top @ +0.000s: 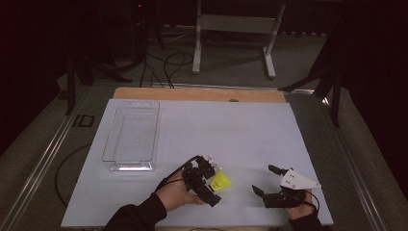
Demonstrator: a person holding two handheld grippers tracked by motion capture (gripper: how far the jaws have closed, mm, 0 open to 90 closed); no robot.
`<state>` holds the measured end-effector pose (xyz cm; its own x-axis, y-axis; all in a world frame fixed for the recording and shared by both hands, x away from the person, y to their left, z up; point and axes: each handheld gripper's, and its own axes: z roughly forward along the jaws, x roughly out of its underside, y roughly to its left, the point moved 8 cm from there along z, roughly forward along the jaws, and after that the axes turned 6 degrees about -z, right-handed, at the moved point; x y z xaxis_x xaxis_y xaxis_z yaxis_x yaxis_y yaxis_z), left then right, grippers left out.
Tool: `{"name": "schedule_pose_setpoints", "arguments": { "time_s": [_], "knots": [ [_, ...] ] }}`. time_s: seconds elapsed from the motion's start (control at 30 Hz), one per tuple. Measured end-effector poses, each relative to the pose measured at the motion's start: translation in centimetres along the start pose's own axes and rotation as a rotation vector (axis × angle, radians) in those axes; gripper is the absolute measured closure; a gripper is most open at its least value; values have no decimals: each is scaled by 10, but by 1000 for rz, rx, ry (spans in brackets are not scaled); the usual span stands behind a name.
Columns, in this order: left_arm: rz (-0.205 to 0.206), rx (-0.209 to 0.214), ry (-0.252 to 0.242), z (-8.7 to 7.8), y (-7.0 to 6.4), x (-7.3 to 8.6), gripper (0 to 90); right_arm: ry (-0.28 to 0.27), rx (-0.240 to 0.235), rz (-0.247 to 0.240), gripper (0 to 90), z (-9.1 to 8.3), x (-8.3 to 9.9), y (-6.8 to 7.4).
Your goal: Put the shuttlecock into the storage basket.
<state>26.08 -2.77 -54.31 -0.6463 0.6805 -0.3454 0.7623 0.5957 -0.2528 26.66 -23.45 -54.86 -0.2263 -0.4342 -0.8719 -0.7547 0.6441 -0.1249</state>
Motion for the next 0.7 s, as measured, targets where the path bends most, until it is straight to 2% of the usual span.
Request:
{"name": "schedule_pose_setpoints", "arguments": {
  "time_s": [0.13,0.17,0.23,0.27,0.3,0.37,0.5,0.57,0.7],
  "knots": [
    [21,-52,15,6,3,0,108,3,-2,-1,91,0,0,0],
    [10,-50,10,7,3,-1,119,3,-3,1,91,0,0,0],
    [18,-68,24,10,5,0,160,4,-4,0,91,0,0,0],
    [11,-67,25,11,5,0,161,4,-4,0,90,0,1,0],
    [21,-65,37,12,5,2,192,6,-5,-1,91,0,1,0],
    [24,-88,48,15,6,3,220,5,-5,-1,91,0,1,0],
    [45,-102,71,20,6,5,276,7,-6,1,90,0,1,0],
    [40,-89,77,24,6,5,304,11,-5,1,90,0,2,0],
    [40,-90,100,29,9,6,408,9,-4,3,91,0,1,0]
  ]
}}
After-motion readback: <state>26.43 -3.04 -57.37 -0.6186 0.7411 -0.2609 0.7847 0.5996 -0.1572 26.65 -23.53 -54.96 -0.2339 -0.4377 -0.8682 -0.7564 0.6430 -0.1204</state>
